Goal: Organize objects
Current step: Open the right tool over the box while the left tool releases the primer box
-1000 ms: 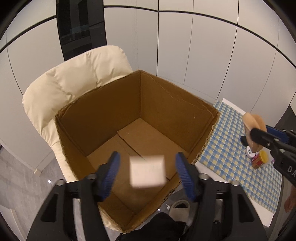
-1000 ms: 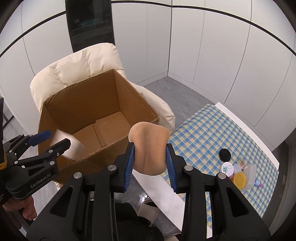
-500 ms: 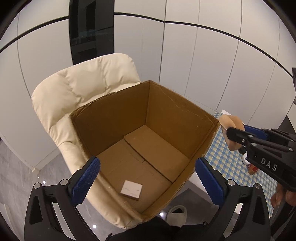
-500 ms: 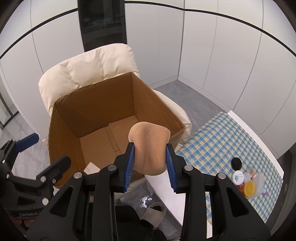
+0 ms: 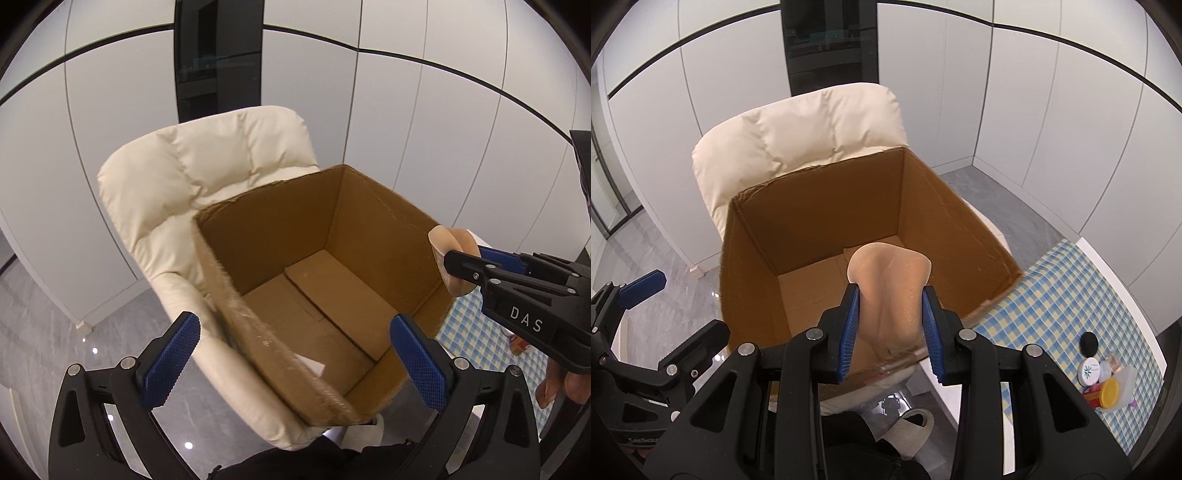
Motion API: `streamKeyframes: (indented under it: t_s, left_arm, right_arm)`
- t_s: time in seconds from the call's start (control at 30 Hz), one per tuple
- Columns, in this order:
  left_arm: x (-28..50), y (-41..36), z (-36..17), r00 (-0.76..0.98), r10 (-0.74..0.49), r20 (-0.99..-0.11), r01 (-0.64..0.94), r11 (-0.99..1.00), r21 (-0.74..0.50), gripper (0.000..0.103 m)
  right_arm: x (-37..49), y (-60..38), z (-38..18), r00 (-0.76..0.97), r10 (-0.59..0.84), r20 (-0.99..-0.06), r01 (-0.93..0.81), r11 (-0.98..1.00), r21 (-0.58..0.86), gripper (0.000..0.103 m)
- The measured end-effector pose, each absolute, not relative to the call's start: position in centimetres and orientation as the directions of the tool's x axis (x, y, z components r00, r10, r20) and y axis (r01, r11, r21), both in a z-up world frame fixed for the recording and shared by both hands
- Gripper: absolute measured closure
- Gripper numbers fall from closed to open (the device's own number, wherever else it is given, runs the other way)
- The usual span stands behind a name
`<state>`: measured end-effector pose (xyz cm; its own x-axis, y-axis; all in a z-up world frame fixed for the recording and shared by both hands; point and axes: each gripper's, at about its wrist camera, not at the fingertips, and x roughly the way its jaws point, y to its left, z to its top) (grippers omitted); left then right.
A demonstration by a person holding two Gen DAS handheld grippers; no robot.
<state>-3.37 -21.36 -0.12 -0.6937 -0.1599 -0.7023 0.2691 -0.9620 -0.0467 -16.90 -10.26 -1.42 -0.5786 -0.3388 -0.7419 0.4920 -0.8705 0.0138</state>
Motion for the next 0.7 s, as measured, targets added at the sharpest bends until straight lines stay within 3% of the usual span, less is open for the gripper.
streamKeyframes:
  t_s: [0.37, 0.57, 0.7]
  left_arm:
    - [-2.0, -24.0, -0.1, -0.679, -0.196, -0.707, 0.338, -0.939, -0.064, 0.000]
    - [-2.0, -23.9, 0.0, -0.683, -0.203, -0.702, 0.341, -0.938, -0.060, 0.000]
    - [-2.2, -23.8, -0.2, -0.677, -0.204, -0.707, 0.344, -0.937, -0.058, 0.000]
  right_arm:
    - [-16.4, -12.8, -1.7, -0.563, -0.357, -0.745, 0.526, -0.850, 0.010, 0.063]
    - [-16.3, -13.0, -1.5, -0.573, -0.369, -0.732, 0.524, -0.851, 0.020, 0.042]
    - [-16.4, -12.8, -1.3, -0.574, -0.378, -0.727, 0.517, -0.855, 0.037, 0.021]
